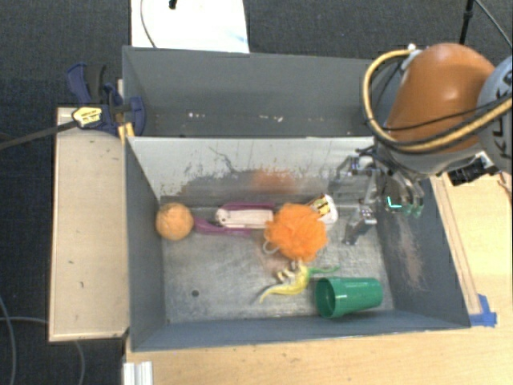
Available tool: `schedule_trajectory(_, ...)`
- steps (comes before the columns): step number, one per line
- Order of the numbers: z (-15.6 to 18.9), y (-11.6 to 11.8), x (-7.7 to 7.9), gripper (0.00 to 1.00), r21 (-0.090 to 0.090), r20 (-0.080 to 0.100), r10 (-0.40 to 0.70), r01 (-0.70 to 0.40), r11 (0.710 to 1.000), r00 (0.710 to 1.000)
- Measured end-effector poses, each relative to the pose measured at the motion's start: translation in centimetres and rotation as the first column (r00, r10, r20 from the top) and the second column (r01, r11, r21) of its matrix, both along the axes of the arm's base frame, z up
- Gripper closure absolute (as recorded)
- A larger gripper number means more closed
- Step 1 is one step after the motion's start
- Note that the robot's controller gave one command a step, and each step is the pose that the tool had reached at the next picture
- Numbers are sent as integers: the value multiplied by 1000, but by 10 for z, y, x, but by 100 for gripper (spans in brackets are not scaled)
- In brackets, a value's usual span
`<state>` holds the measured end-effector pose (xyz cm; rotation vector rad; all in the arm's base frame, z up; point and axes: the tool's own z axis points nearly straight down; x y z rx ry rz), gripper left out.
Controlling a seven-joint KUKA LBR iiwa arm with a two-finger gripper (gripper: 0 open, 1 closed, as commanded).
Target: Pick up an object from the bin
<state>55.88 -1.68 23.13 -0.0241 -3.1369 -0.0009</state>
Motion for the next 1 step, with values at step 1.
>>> schedule_trajectory(1,4,0,1,0,0,8,0,0,1000,1000)
